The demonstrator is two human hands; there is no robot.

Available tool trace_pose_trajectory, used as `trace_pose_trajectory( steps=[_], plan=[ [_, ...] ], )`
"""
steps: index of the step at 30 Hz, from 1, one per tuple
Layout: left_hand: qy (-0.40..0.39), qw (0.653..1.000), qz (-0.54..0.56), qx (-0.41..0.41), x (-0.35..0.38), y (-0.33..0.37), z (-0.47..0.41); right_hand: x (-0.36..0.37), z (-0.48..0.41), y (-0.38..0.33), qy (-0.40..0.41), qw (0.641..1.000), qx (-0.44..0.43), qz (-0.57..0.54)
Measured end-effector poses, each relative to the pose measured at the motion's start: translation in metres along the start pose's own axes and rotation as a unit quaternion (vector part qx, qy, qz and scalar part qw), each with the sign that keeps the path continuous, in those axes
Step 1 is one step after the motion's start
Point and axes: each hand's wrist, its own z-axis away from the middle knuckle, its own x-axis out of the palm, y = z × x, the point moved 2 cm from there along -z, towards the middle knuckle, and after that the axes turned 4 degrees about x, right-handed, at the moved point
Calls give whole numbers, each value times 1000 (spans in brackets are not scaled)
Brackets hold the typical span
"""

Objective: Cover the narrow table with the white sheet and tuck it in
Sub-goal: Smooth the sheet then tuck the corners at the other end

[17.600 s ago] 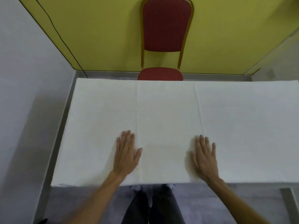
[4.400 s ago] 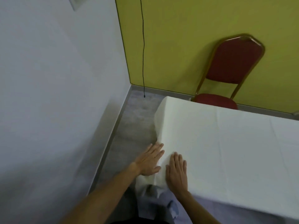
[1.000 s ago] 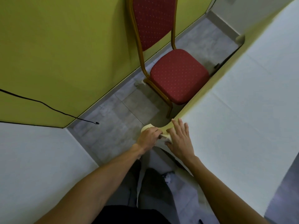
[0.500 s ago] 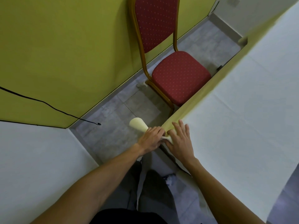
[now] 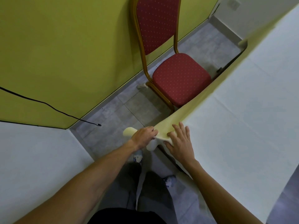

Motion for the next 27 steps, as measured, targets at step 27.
trace_pose_trajectory(
  steps=[27],
  plan=[
    [94, 952, 101, -274, 56, 66, 32, -6, 0, -3, -29, 999, -8, 13]
  ],
)
